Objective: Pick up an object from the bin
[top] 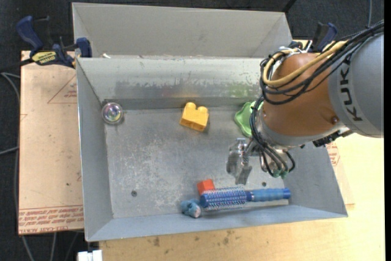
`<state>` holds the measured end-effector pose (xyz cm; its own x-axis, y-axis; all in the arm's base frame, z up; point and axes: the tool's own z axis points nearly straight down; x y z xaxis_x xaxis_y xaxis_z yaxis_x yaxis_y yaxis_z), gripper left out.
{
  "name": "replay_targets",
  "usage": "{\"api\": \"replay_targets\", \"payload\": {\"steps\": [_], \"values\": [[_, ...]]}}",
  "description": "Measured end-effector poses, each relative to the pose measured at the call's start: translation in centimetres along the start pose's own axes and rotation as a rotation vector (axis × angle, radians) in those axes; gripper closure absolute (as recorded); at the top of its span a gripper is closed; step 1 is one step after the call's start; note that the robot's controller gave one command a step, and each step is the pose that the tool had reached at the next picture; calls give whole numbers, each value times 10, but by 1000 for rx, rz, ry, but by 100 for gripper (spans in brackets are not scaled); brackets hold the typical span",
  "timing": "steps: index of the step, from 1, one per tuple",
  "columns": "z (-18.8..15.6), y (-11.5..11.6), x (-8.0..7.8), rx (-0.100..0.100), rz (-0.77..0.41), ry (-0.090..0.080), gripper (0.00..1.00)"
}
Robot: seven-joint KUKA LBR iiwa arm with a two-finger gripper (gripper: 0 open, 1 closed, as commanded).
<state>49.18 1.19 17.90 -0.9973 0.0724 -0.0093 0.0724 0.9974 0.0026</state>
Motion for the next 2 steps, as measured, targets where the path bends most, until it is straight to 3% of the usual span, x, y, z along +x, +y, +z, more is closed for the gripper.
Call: {"api": "replay_targets", "payload": {"steps": [1, 2], "values": [[4, -1, 1, 1, 1, 8, 0], [114, 1, -22, 1, 45, 15, 0]]}}
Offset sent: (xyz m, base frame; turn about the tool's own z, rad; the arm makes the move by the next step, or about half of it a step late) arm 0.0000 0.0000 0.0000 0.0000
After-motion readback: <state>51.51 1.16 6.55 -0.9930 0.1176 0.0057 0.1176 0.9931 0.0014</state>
